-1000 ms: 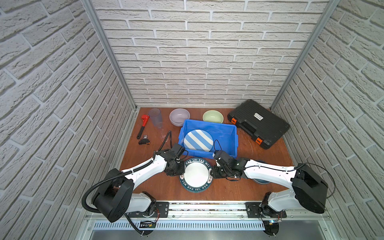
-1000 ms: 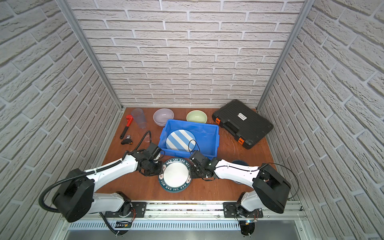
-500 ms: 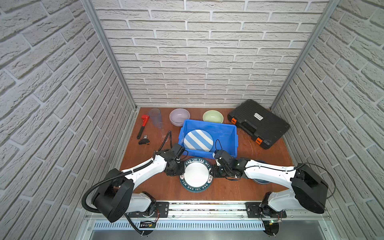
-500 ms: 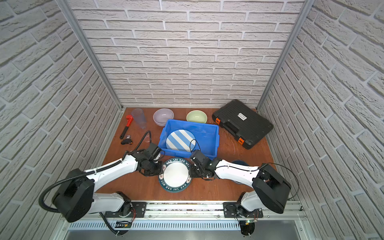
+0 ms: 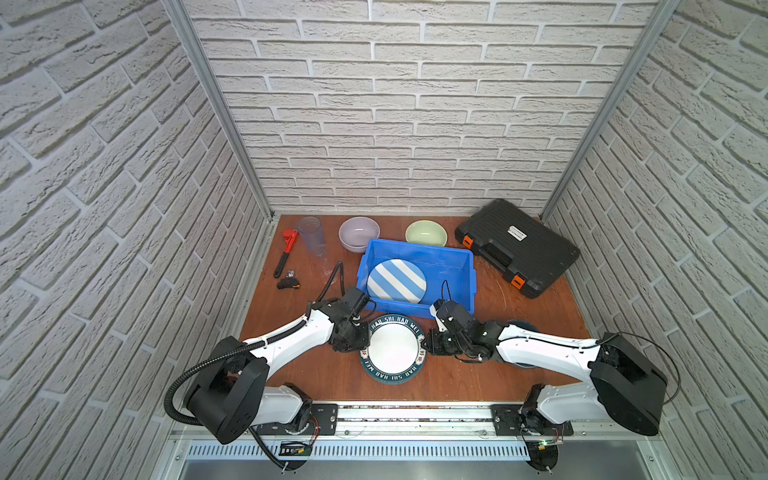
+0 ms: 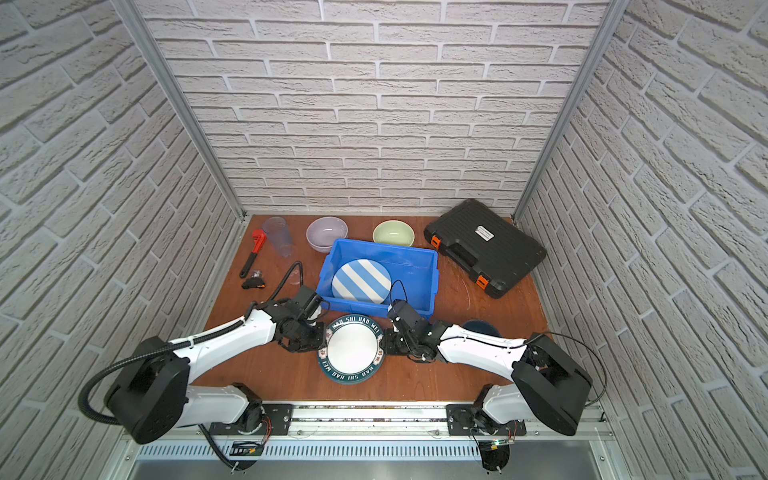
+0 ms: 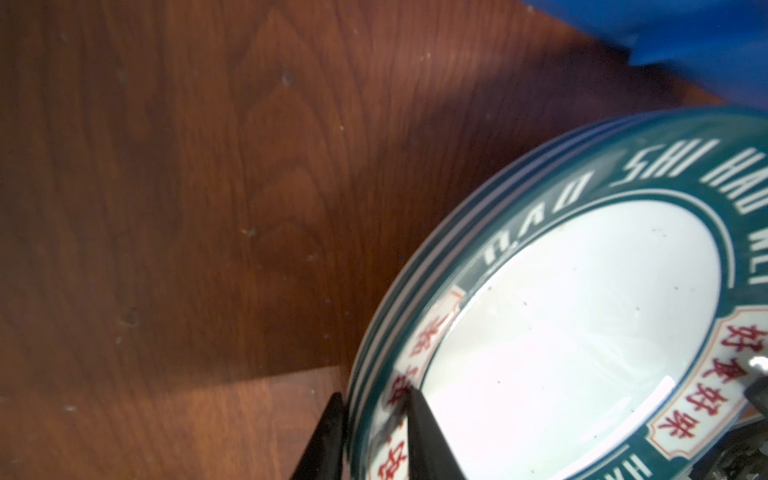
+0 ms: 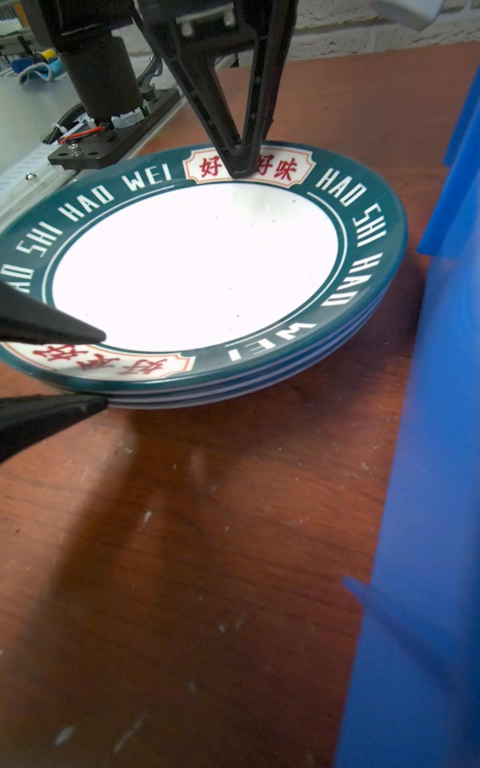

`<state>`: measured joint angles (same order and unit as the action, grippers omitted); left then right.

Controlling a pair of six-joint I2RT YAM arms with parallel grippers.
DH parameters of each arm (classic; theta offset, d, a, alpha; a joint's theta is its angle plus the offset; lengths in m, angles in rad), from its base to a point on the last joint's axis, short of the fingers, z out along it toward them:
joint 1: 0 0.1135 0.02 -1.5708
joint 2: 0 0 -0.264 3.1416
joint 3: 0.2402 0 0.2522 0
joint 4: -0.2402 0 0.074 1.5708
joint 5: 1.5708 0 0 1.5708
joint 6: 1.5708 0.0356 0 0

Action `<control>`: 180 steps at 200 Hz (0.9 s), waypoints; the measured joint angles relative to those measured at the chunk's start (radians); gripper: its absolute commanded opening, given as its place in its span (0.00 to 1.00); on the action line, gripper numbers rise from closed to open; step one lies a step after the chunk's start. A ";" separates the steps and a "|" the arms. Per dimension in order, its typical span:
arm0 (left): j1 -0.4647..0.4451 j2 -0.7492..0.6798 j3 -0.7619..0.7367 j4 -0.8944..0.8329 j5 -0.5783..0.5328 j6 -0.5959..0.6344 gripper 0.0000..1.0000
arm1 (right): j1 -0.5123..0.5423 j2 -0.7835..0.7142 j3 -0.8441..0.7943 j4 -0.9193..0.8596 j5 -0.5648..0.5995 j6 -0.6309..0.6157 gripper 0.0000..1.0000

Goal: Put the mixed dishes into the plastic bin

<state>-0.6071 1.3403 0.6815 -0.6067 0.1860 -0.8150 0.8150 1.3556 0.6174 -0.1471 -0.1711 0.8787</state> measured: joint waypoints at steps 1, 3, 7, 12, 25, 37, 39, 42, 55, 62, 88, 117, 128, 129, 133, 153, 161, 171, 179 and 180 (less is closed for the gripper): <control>0.000 0.000 0.000 0.000 0.000 0.000 0.24 | -0.001 0.000 -0.001 0.002 0.000 0.000 0.23; 0.001 0.001 0.000 0.000 0.001 0.000 0.24 | -0.001 0.000 -0.002 0.003 -0.001 0.001 0.23; 0.001 0.001 0.000 0.000 0.002 0.000 0.24 | -0.003 -0.001 -0.004 0.007 -0.002 0.001 0.23; 0.002 0.001 0.000 0.000 0.003 0.000 0.24 | -0.004 -0.002 -0.005 0.010 -0.003 0.001 0.23; 0.003 0.002 0.000 -0.001 0.004 0.001 0.24 | -0.007 -0.002 -0.006 0.014 -0.008 0.001 0.23; 0.003 0.002 0.000 -0.001 0.005 0.002 0.24 | -0.010 -0.002 -0.006 0.015 -0.013 -0.001 0.23; 0.003 0.003 0.000 -0.001 0.005 0.002 0.24 | -0.010 -0.002 -0.006 0.015 -0.014 -0.001 0.22; 0.003 0.003 0.000 -0.001 0.006 0.002 0.24 | -0.011 -0.002 -0.006 0.016 -0.016 -0.003 0.23; 0.003 0.003 0.000 -0.001 0.006 0.003 0.24 | -0.014 0.000 -0.006 0.017 -0.024 -0.007 0.22; 0.003 0.003 0.000 -0.002 0.006 0.003 0.23 | -0.016 0.001 -0.006 0.018 -0.027 -0.011 0.22; 0.005 0.004 0.000 -0.004 0.010 0.003 0.23 | -0.021 0.007 -0.006 0.028 -0.029 -0.022 0.22; 0.005 0.006 0.000 -0.003 0.011 0.003 0.23 | -0.022 0.007 -0.006 0.028 -0.029 -0.027 0.21; 0.005 0.010 0.003 -0.006 0.011 0.003 0.22 | -0.022 0.006 -0.006 0.026 -0.029 -0.030 0.20; 0.005 0.010 0.003 -0.006 0.011 0.003 0.22 | -0.022 0.006 -0.006 0.026 -0.029 -0.031 0.20; 0.005 0.012 0.005 -0.008 0.011 0.003 0.22 | -0.023 0.006 -0.006 0.026 -0.029 -0.031 0.20; 0.005 0.020 0.013 -0.014 0.011 0.010 0.22 | -0.023 0.003 -0.006 0.017 -0.033 -0.042 0.19; 0.005 0.020 0.013 -0.014 0.011 0.011 0.22 | -0.023 0.002 -0.005 0.013 -0.034 -0.049 0.19; 0.005 0.020 0.013 -0.013 0.010 0.011 0.21 | -0.023 0.002 -0.002 0.003 -0.037 -0.055 0.19; 0.005 0.020 0.013 -0.010 0.010 0.011 0.21 | -0.023 0.002 0.003 -0.007 -0.037 -0.060 0.19; 0.005 0.020 0.012 -0.010 0.010 0.011 0.21 | -0.023 0.002 0.003 -0.008 -0.038 -0.060 0.19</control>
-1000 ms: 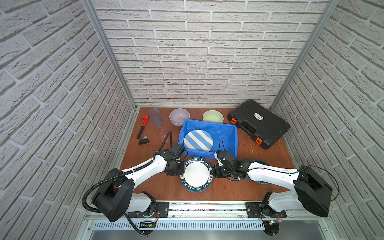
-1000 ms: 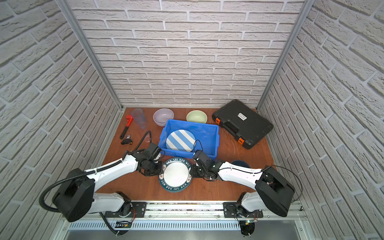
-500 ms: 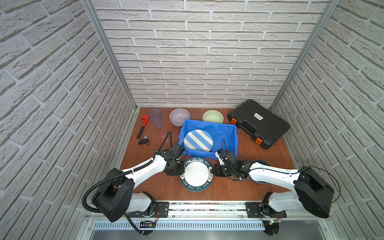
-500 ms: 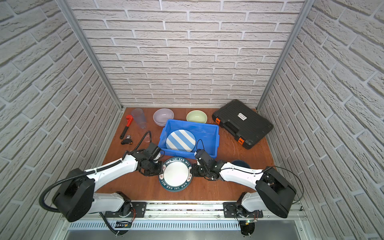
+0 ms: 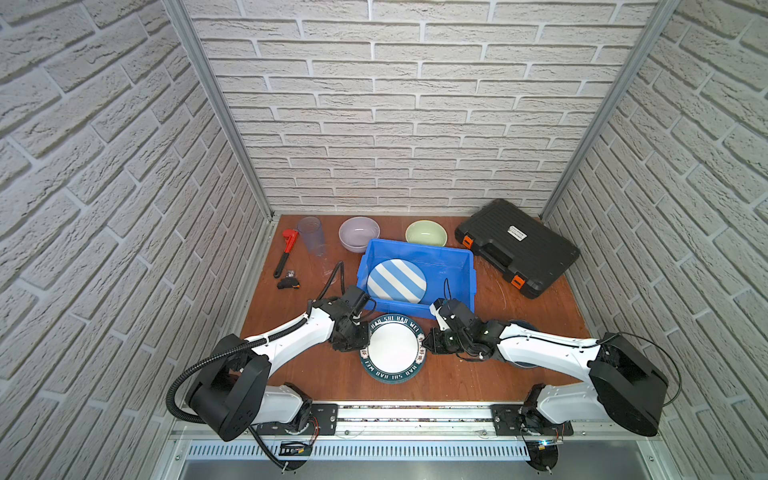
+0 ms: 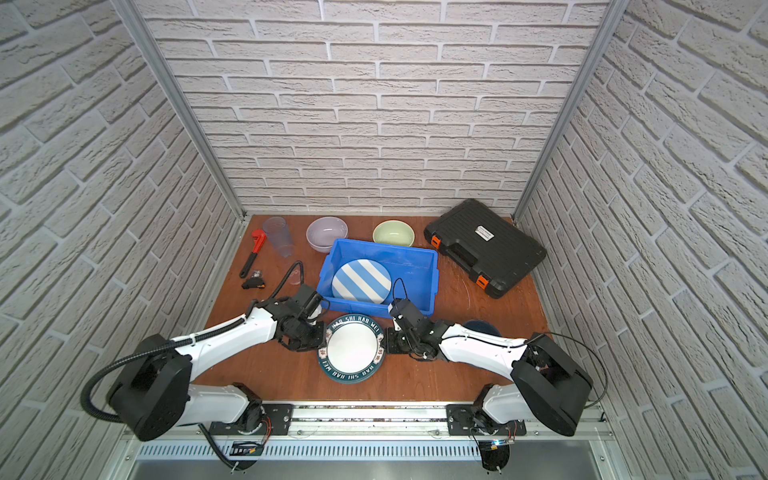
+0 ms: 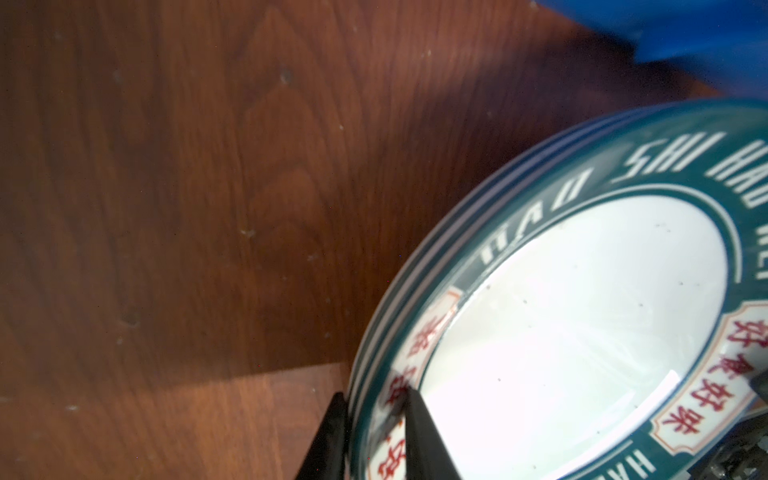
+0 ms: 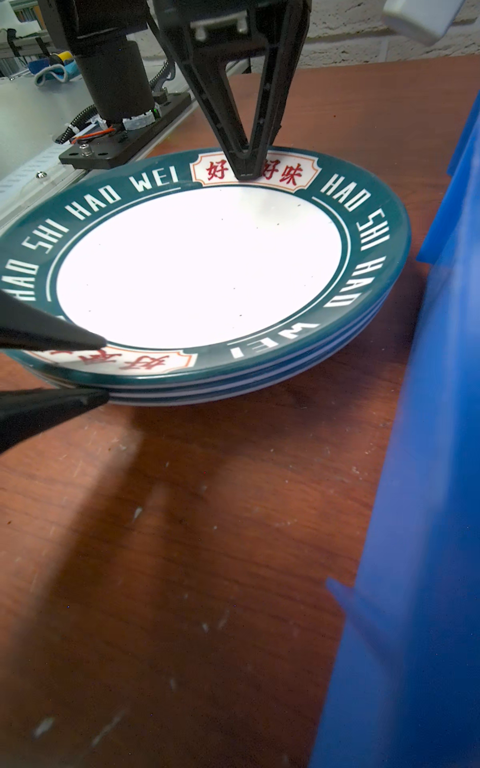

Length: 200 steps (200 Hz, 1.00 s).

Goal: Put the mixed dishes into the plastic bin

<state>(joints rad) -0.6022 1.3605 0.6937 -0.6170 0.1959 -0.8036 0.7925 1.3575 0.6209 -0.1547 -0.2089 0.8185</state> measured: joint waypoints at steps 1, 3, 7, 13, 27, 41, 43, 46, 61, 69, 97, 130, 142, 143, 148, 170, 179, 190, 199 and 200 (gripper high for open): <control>0.000 0.000 0.000 0.000 0.000 0.000 0.21 | 0.000 0.000 0.000 0.000 0.000 0.000 0.19; 0.000 0.000 0.000 0.001 0.000 0.000 0.21 | 0.000 0.000 0.002 -0.003 0.000 -0.003 0.19; 0.000 0.000 0.000 0.002 0.000 0.000 0.20 | 0.000 0.000 0.003 -0.007 0.000 -0.004 0.19; 0.000 0.001 0.000 0.003 0.000 0.001 0.19 | 0.000 0.000 0.005 -0.013 -0.002 -0.007 0.19; 0.000 0.001 0.000 0.007 0.000 0.004 0.19 | 0.000 0.000 0.012 -0.026 -0.004 -0.014 0.19; 0.000 0.001 -0.002 0.010 0.000 0.007 0.19 | 0.000 0.000 0.020 -0.040 -0.006 -0.016 0.19; 0.000 0.001 -0.002 0.011 0.000 0.007 0.18 | 0.000 0.000 0.021 -0.042 -0.007 -0.016 0.19; 0.000 0.001 -0.003 0.011 0.000 0.007 0.18 | 0.000 0.000 0.022 -0.043 -0.007 -0.016 0.19; 0.000 0.001 -0.008 0.014 0.000 0.008 0.18 | 0.000 0.000 0.026 -0.052 -0.010 -0.018 0.19; 0.000 0.001 -0.013 0.016 0.000 0.008 0.17 | 0.000 -0.001 0.027 -0.055 -0.011 -0.018 0.19; 0.000 0.007 -0.014 0.026 0.001 0.009 0.14 | 0.000 -0.014 0.028 -0.065 -0.017 -0.018 0.21; 0.002 0.017 -0.014 0.046 0.005 0.010 0.12 | 0.000 -0.039 0.028 -0.081 -0.017 -0.018 0.21; 0.002 0.018 -0.016 0.054 0.004 0.010 0.12 | 0.000 -0.047 0.028 -0.088 -0.017 -0.018 0.21; 0.002 0.018 -0.017 0.055 0.004 0.010 0.12 | 0.000 -0.048 0.028 -0.089 -0.016 -0.018 0.22; 0.002 0.018 -0.018 0.060 0.004 0.010 0.12 | 0.000 -0.051 0.028 -0.092 -0.016 -0.018 0.22; 0.002 0.019 -0.027 0.096 0.007 0.006 0.11 | 0.000 -0.065 0.034 -0.124 -0.015 -0.019 0.24; 0.002 0.019 -0.033 0.111 0.008 0.003 0.11 | 0.000 -0.068 0.037 -0.132 -0.016 -0.019 0.24; 0.002 0.019 -0.036 0.122 0.008 -0.001 0.11 | 0.000 -0.072 0.041 -0.139 -0.018 -0.019 0.24; 0.002 0.019 -0.040 0.130 0.008 -0.003 0.11 | 0.000 -0.076 0.045 -0.146 -0.018 -0.019 0.24; 0.002 0.019 -0.040 0.131 0.008 -0.003 0.11 | 0.000 -0.076 0.045 -0.146 -0.018 -0.019 0.24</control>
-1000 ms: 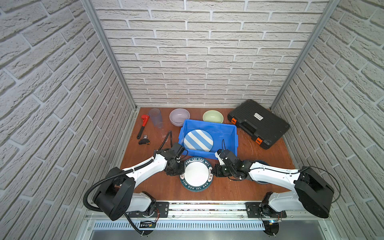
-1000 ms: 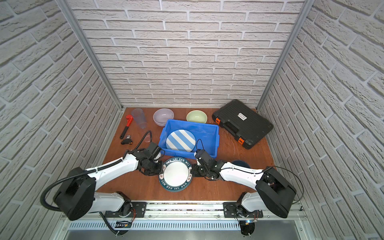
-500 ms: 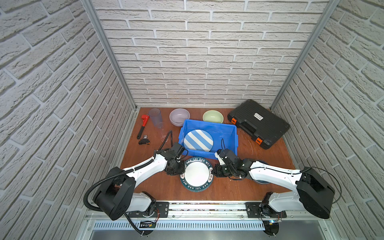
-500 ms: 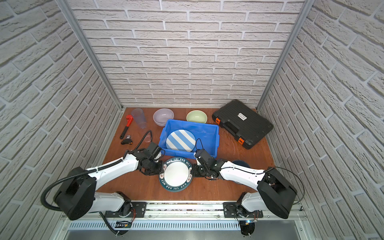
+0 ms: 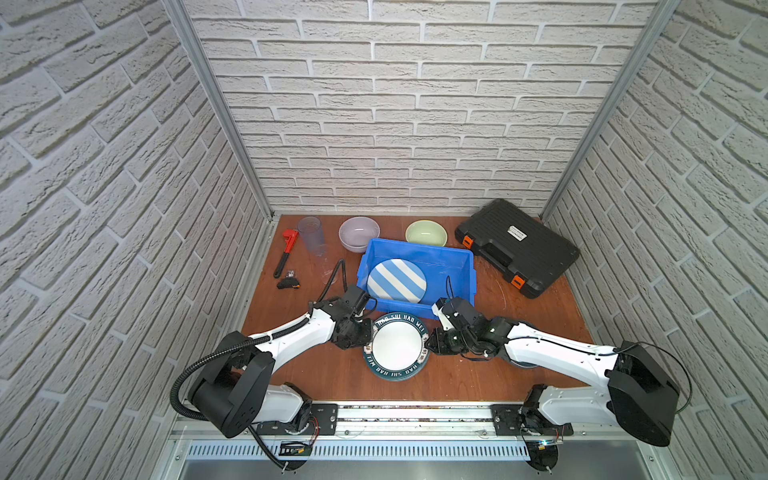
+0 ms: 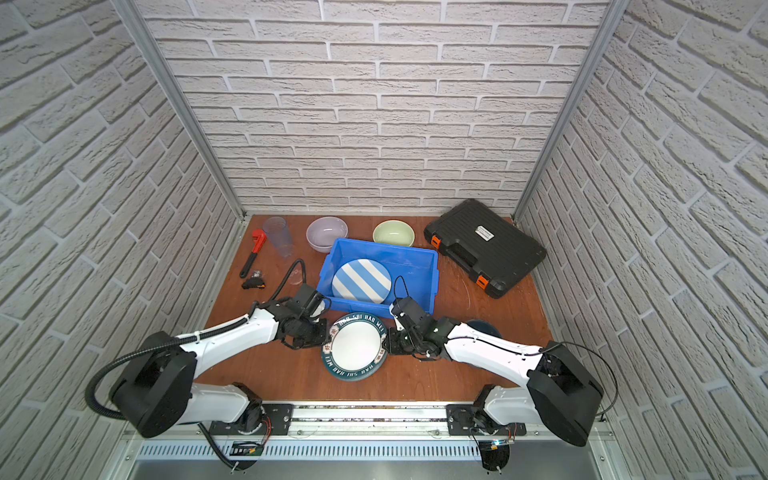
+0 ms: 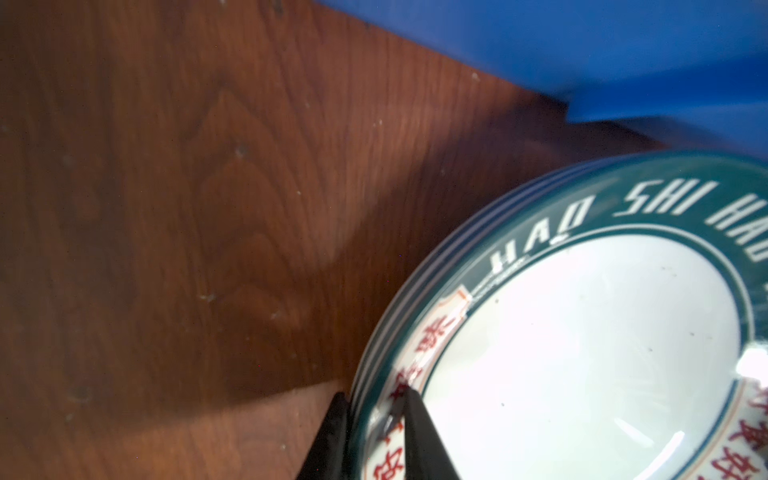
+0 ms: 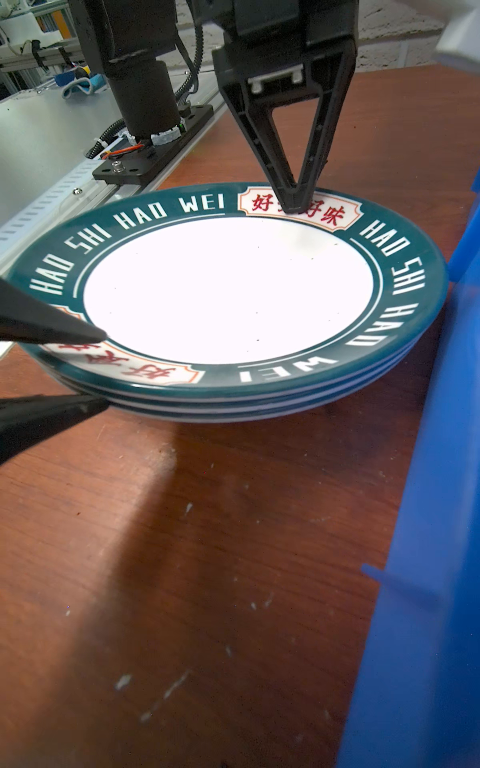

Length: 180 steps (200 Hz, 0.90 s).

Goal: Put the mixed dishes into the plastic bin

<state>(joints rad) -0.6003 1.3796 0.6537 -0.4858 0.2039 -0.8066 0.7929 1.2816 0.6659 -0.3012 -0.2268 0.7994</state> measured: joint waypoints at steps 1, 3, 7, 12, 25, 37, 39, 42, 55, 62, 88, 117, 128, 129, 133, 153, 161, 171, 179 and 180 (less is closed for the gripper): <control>0.000 0.000 0.000 0.000 0.000 0.000 0.11 | 0.000 0.000 0.000 0.000 0.000 0.000 0.24; 0.000 0.000 -0.001 0.002 0.000 0.000 0.11 | 0.000 -0.001 0.001 -0.002 0.000 0.000 0.24; 0.000 0.000 -0.002 0.006 0.000 -0.001 0.11 | 0.000 -0.002 0.003 -0.004 0.000 0.000 0.24; 0.000 0.000 -0.003 0.010 0.000 -0.002 0.11 | 0.000 -0.003 0.004 -0.007 0.000 0.001 0.24; 0.000 0.000 -0.007 0.019 0.000 -0.005 0.10 | 0.000 -0.008 0.007 -0.013 0.000 0.003 0.24; 0.000 0.000 -0.010 0.027 0.000 -0.007 0.11 | 0.000 -0.010 0.011 -0.022 0.000 0.005 0.24; 0.000 0.000 -0.010 0.030 0.000 -0.008 0.11 | 0.000 -0.010 0.012 -0.023 0.000 0.006 0.24; 0.000 0.000 -0.011 0.032 -0.001 -0.008 0.10 | 0.000 -0.011 0.013 -0.026 0.000 0.006 0.24; 0.000 -0.001 -0.016 0.046 -0.002 -0.010 0.10 | 0.000 -0.017 0.019 -0.036 0.000 0.006 0.24; 0.000 -0.001 -0.019 0.053 -0.003 -0.010 0.10 | 0.000 -0.021 0.024 -0.041 -0.001 0.006 0.24; 0.000 0.000 -0.028 0.082 -0.009 -0.016 0.10 | 0.000 -0.036 0.043 -0.054 -0.004 0.009 0.25; 0.000 0.001 -0.031 0.103 -0.011 -0.021 0.10 | 0.001 -0.045 0.057 -0.052 -0.016 0.019 0.25; 0.000 0.001 -0.032 0.105 -0.012 -0.024 0.10 | 0.001 -0.045 0.057 -0.052 -0.018 0.024 0.25; 0.000 0.001 -0.032 0.105 -0.012 -0.024 0.10 | 0.001 -0.045 0.057 -0.052 -0.019 0.024 0.25; 0.000 0.001 -0.032 0.105 -0.012 -0.024 0.10 | 0.001 -0.045 0.057 -0.052 -0.019 0.026 0.24; 0.000 -0.005 -0.032 0.105 -0.014 -0.024 0.10 | 0.001 -0.044 0.057 -0.052 -0.021 0.033 0.23; 0.000 -0.009 -0.033 0.104 -0.016 -0.025 0.10 | 0.001 -0.044 0.057 -0.052 -0.021 0.036 0.23; 0.000 -0.017 -0.036 0.100 -0.019 -0.025 0.10 | 0.001 -0.044 0.057 -0.051 -0.020 0.037 0.22; 0.000 -0.024 -0.039 0.097 -0.021 -0.025 0.10 | 0.001 -0.044 0.057 -0.051 -0.018 0.039 0.22; 0.000 -0.025 -0.039 0.097 -0.021 -0.025 0.10 | 0.001 -0.044 0.057 -0.052 -0.018 0.039 0.22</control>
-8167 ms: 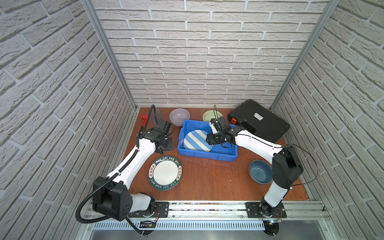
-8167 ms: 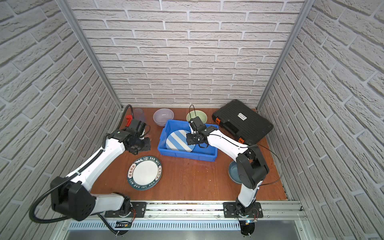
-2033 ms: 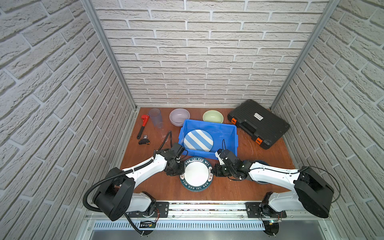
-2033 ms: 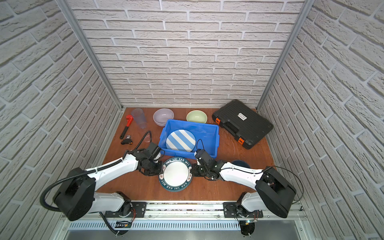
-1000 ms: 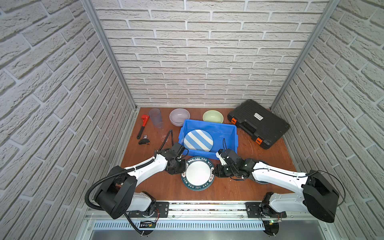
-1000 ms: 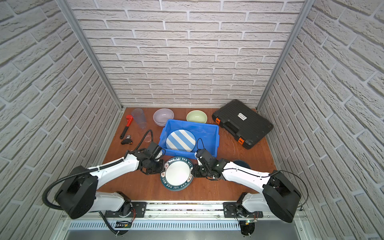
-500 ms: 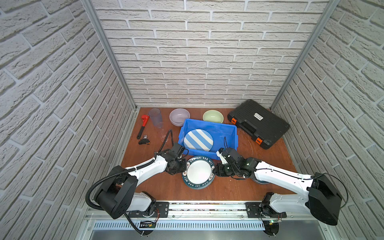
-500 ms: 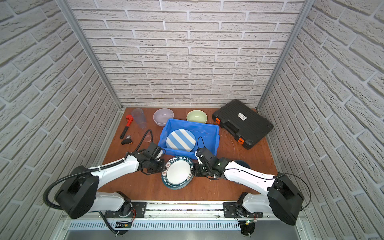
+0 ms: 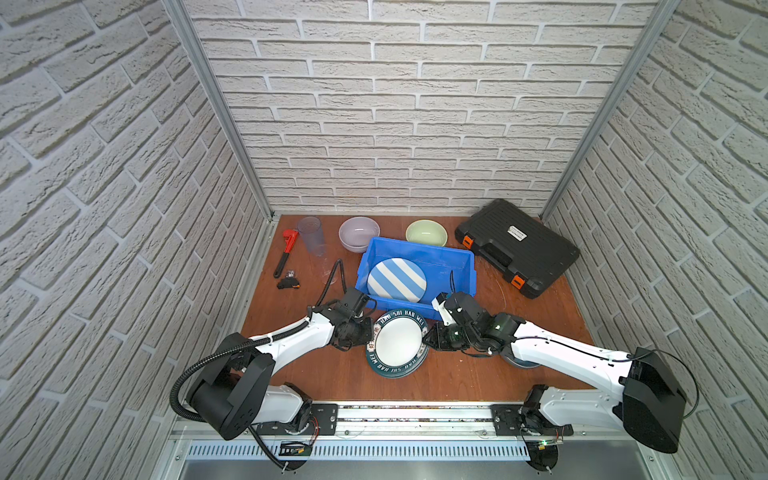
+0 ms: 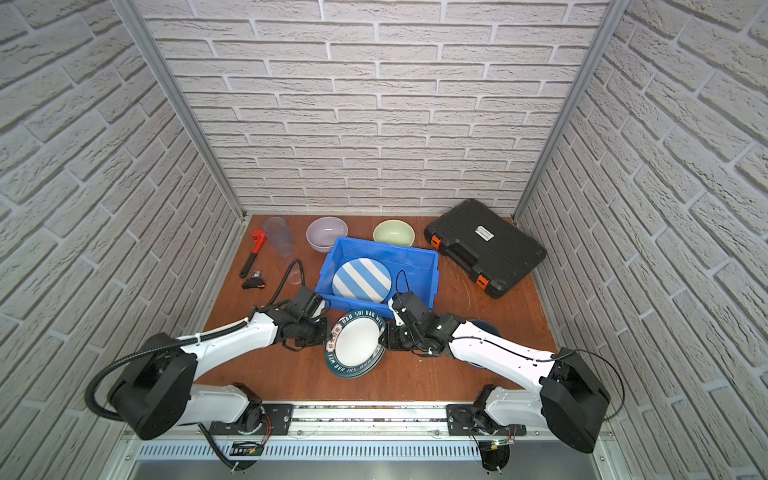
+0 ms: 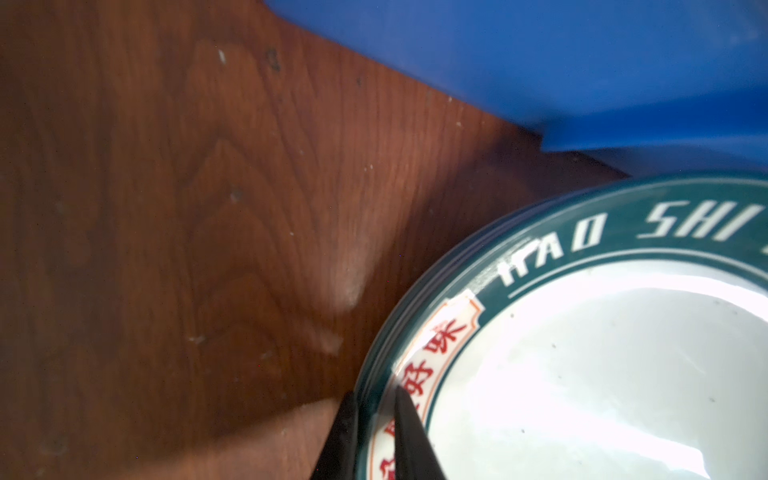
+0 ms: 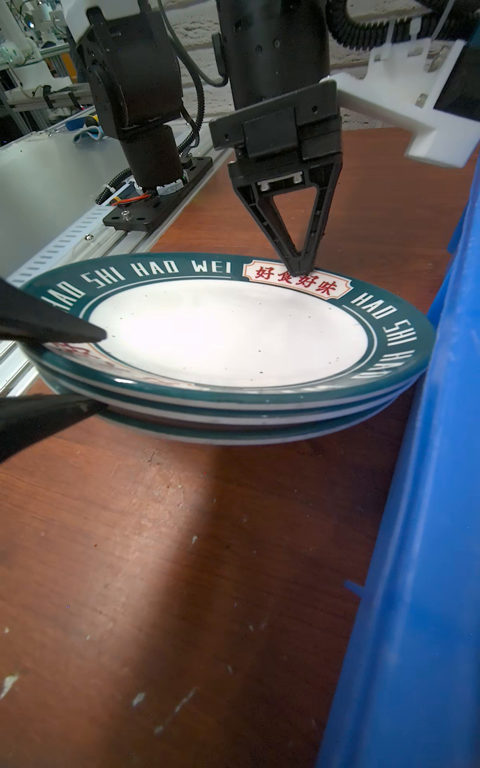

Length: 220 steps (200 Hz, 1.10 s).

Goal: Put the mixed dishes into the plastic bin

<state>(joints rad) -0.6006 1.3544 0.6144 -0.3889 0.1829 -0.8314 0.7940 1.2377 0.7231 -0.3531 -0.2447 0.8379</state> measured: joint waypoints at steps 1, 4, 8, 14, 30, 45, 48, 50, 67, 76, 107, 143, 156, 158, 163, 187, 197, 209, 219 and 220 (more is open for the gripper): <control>0.000 -0.001 0.000 0.000 0.000 0.000 0.10 | 0.000 0.000 0.000 0.000 0.000 0.000 0.22; 0.000 -0.005 0.000 -0.004 -0.001 0.000 0.10 | 0.000 0.000 0.001 -0.002 0.002 -0.001 0.22; 0.000 -0.008 0.000 -0.006 -0.002 0.000 0.10 | 0.000 0.000 0.003 -0.004 0.004 -0.002 0.22; 0.000 -0.013 0.000 -0.009 -0.003 0.000 0.10 | 0.001 0.000 0.007 -0.011 0.008 -0.005 0.23; -0.002 -0.019 0.000 -0.017 -0.002 0.000 0.09 | 0.005 0.000 0.018 -0.031 0.018 -0.016 0.22; -0.003 -0.025 0.000 -0.027 -0.003 0.000 0.09 | 0.006 0.002 0.019 -0.034 0.019 -0.023 0.22; -0.003 -0.026 0.000 -0.029 -0.003 0.000 0.09 | 0.006 0.002 0.019 -0.034 0.019 -0.023 0.22; -0.003 -0.027 0.000 -0.031 -0.003 0.000 0.09 | 0.006 0.004 0.019 -0.033 0.019 -0.023 0.21; -0.003 -0.037 0.000 -0.048 -0.005 0.001 0.09 | 0.006 0.018 0.016 -0.027 0.022 -0.022 0.21; -0.003 -0.046 0.000 -0.059 -0.005 0.001 0.09 | 0.004 0.026 0.011 -0.017 0.024 -0.021 0.21; -0.004 -0.091 0.001 -0.106 -0.014 0.002 0.09 | 0.002 0.084 -0.013 0.011 0.034 -0.014 0.19; -0.008 -0.142 -0.008 -0.140 -0.018 0.002 0.09 | 0.014 0.152 -0.025 0.028 0.028 -0.014 0.19; -0.008 -0.150 -0.009 -0.151 -0.018 0.001 0.09 | 0.020 0.162 -0.024 0.031 0.029 -0.014 0.20; -0.008 -0.150 -0.009 -0.151 -0.018 0.001 0.09 | 0.021 0.163 -0.023 0.031 0.030 -0.014 0.20; -0.008 -0.151 -0.009 -0.154 -0.018 0.001 0.09 | 0.023 0.166 -0.021 0.030 0.031 -0.014 0.20; -0.008 -0.151 -0.010 -0.161 -0.018 0.001 0.09 | 0.034 0.174 -0.003 0.007 0.043 -0.029 0.27; -0.008 -0.151 -0.010 -0.161 -0.018 0.001 0.09 | 0.042 0.175 0.006 -0.008 0.049 -0.038 0.29; -0.009 -0.149 -0.012 -0.161 -0.018 0.001 0.09 | 0.050 0.175 0.017 -0.027 0.052 -0.047 0.30; -0.010 -0.146 -0.012 -0.162 -0.014 0.000 0.09 | 0.053 0.174 0.024 -0.040 0.055 -0.051 0.31; -0.010 -0.145 -0.012 -0.162 -0.014 0.000 0.09 | 0.053 0.174 0.026 -0.042 0.055 -0.052 0.31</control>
<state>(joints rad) -0.6106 1.2091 0.6022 -0.5507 0.1688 -0.8310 0.8474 1.4113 0.7486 -0.3954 -0.1902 0.7860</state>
